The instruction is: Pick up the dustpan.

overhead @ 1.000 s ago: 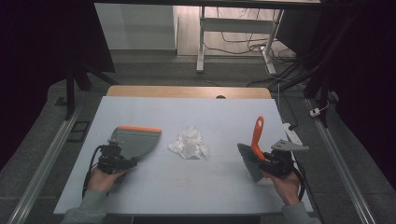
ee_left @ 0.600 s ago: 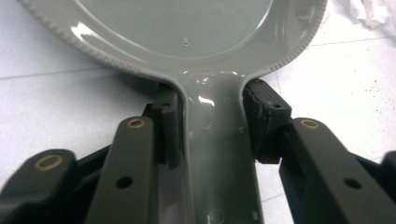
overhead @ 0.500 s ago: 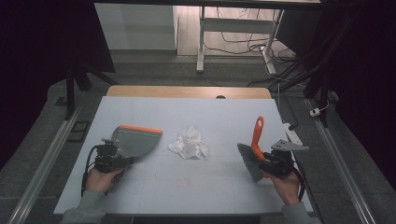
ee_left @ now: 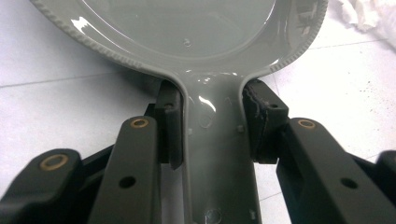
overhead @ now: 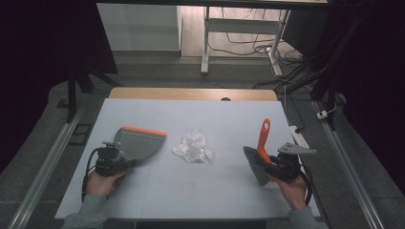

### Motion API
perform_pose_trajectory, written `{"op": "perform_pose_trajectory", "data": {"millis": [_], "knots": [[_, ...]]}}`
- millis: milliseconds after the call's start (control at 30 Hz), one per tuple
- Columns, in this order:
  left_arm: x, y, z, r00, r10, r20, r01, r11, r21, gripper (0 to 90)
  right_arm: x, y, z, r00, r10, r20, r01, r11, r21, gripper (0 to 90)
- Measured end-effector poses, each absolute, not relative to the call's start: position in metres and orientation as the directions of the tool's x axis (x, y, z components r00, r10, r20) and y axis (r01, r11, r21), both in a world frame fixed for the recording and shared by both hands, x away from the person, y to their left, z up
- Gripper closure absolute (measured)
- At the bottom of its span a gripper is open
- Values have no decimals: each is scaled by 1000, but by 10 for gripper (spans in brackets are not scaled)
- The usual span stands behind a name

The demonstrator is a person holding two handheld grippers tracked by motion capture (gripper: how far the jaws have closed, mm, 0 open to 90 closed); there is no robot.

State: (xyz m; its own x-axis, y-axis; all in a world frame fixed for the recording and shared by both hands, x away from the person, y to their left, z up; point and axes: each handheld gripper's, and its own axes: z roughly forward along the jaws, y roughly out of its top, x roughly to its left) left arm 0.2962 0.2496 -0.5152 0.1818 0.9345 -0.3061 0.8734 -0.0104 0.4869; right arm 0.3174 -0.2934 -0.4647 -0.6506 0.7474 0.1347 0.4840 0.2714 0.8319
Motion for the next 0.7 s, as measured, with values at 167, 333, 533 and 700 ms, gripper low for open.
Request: {"op": "perform_pose_trajectory", "data": {"millis": [167, 333, 533, 700], "knots": [[295, 251, -512, 199, 931, -307, 862, -18, 506, 618, 318, -296, -464, -642, 754, 139, 486, 260, 834, 703], [293, 251, -508, 221, 930, -295, 846, -32, 532, 618, 317, -296, -464, -644, 751, 143, 485, 257, 836, 703], [290, 252, -501, 273, 923, -272, 813, -70, 578, 618, 317, -295, -463, -646, 750, 140, 482, 259, 837, 703], [287, 257, -497, 293, 918, -268, 794, -77, 604, 618, 317, -296, -462, -646, 750, 142, 478, 253, 841, 703]]}}
